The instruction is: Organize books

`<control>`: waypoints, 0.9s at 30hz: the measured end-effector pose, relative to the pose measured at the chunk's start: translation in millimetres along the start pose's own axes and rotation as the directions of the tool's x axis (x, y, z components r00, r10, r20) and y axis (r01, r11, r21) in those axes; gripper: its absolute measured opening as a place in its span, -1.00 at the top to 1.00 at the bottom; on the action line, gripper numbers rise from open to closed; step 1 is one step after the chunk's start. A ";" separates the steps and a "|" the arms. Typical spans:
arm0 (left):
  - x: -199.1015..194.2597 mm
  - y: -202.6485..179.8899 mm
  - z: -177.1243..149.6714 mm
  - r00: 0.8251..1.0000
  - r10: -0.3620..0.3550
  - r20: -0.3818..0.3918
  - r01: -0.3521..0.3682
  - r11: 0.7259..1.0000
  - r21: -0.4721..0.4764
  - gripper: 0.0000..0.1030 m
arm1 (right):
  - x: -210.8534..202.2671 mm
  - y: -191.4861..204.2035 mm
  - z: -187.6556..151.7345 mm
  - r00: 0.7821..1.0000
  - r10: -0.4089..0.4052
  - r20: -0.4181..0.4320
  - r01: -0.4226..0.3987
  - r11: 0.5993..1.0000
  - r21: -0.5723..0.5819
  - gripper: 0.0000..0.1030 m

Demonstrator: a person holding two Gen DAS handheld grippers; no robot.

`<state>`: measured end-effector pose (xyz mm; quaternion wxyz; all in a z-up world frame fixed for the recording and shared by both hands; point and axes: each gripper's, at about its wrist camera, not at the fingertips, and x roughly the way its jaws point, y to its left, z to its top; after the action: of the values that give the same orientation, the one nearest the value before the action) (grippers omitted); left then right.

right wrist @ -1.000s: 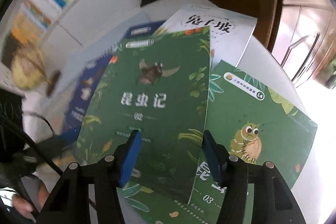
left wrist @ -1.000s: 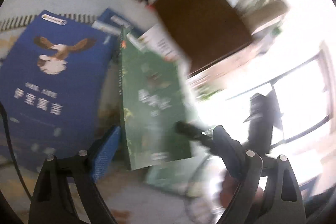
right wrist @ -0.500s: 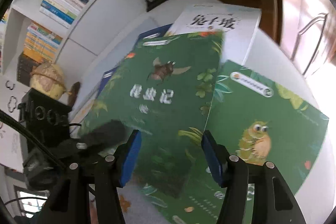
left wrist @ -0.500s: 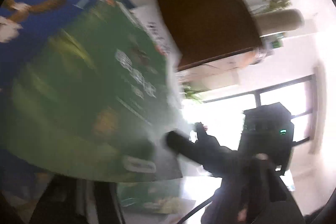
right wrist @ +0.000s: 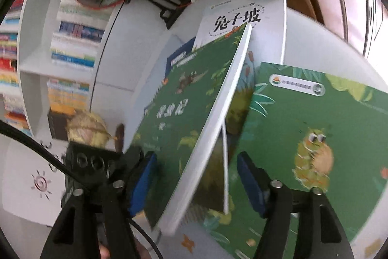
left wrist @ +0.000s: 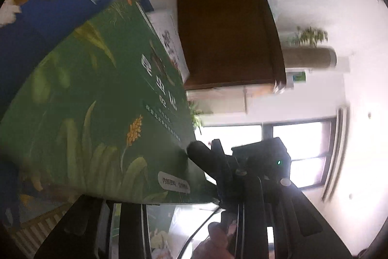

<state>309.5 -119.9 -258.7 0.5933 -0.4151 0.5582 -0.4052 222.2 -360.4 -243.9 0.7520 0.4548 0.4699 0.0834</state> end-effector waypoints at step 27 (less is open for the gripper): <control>-29.1 24.7 -5.1 0.988 0.011 -0.153 -0.013 1.000 -0.016 0.21 | -44.3 4.4 11.3 0.996 0.068 0.061 -0.071 0.996 0.049 0.80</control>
<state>303.4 -84.5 -272.7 0.5475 -0.3844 0.6081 -0.4275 208.2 -389.2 -211.0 0.7502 0.4923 0.4333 0.0839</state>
